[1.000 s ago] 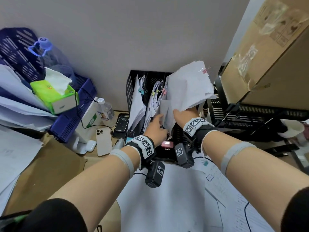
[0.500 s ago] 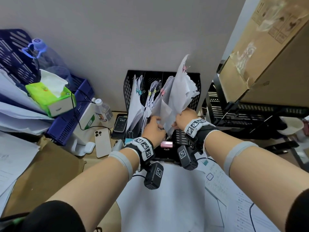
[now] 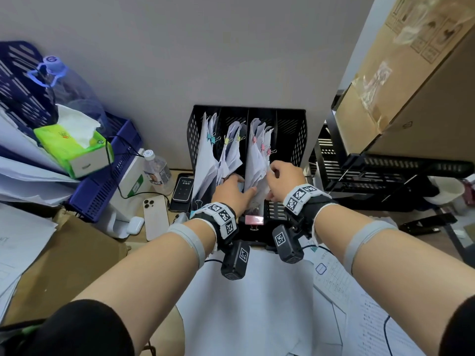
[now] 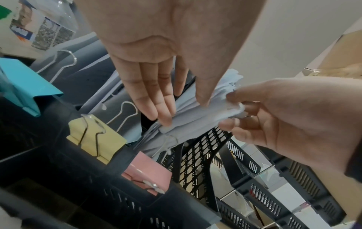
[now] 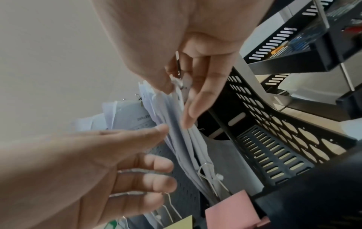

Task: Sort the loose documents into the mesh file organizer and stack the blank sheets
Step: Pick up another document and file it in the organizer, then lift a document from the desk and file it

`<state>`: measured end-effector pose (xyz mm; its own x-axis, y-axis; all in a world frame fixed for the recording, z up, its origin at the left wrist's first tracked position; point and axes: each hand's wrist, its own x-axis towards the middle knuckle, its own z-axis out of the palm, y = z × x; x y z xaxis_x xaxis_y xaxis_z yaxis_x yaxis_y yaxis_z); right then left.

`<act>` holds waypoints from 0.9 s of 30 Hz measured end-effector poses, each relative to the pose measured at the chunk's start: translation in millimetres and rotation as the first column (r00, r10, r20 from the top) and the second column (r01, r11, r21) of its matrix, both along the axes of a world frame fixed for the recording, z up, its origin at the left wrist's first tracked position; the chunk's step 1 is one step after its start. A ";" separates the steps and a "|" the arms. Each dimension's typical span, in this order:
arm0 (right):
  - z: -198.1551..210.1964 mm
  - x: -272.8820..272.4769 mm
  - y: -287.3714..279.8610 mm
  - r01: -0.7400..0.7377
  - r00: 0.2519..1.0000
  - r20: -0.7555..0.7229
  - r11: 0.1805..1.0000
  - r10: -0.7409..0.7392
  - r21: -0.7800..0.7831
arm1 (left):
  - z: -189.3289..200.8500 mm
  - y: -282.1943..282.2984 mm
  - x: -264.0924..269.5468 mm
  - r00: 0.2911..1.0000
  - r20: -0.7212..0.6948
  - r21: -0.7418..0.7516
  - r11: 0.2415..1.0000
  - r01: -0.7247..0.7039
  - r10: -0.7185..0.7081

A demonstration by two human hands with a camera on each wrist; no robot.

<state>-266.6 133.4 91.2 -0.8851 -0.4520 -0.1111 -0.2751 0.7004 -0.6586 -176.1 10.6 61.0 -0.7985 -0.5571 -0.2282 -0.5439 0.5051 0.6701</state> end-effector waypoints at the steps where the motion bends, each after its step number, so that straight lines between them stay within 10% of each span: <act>1: -3.2 -1.0 0.7 -0.016 1.000 0.012 1.000 0.016 0.016 | 1.6 1.5 -1.6 1.000 -0.008 0.018 1.000 0.017 -0.017; 6: -1.1 -0.9 -0.5 -0.049 0.999 -0.002 0.999 0.049 0.024 | 9.2 7.2 -10.6 0.975 0.087 -0.029 0.978 0.205 -0.202; 15: 6.5 1.5 9.3 -0.009 0.998 0.061 0.985 0.020 -0.170 | 4.0 8.6 -7.4 0.993 -0.070 -0.034 0.995 0.097 -0.099; 21: -13.8 13.3 37.4 0.196 0.934 0.346 0.935 -0.086 -0.295 | -2.8 28.2 15.8 0.979 -0.201 0.335 0.936 0.106 -0.039; 27: -55.7 33.1 117.5 0.305 0.892 0.371 0.950 -0.259 -0.071 | -16.3 82.9 27.6 0.961 -0.167 0.589 0.760 0.275 -0.219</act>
